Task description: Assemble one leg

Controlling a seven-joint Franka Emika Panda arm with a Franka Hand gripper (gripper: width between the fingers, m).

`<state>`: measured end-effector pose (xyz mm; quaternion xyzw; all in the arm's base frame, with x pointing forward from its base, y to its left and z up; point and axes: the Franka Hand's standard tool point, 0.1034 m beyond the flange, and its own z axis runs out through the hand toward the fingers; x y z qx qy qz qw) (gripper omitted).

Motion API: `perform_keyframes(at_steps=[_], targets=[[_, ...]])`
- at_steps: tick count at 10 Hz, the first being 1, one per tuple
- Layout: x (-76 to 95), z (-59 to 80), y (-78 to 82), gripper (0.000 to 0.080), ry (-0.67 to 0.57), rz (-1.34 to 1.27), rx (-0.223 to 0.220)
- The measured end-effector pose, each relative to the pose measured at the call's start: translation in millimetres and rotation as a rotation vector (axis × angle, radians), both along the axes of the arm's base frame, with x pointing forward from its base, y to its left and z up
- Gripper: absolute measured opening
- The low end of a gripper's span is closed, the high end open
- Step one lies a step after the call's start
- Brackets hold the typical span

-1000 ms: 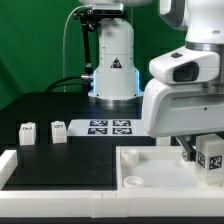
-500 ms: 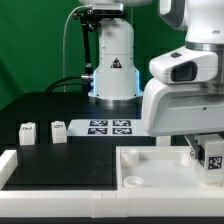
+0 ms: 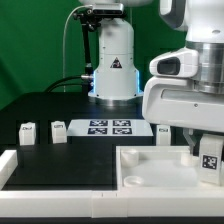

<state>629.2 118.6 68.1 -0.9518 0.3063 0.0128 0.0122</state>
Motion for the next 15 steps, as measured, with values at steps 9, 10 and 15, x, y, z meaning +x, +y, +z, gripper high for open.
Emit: perform_keyframes(at_steps=[9,10,15], targets=[[-0.5,-0.1,2.9,0.0547,0.008,-0.383,-0.014],[-0.3,0.0,2.8,0.0628,0.003,-0.222,-0.012],[-0.4,0.1,3.4,0.0649,-0.012,0.351,-0.003]])
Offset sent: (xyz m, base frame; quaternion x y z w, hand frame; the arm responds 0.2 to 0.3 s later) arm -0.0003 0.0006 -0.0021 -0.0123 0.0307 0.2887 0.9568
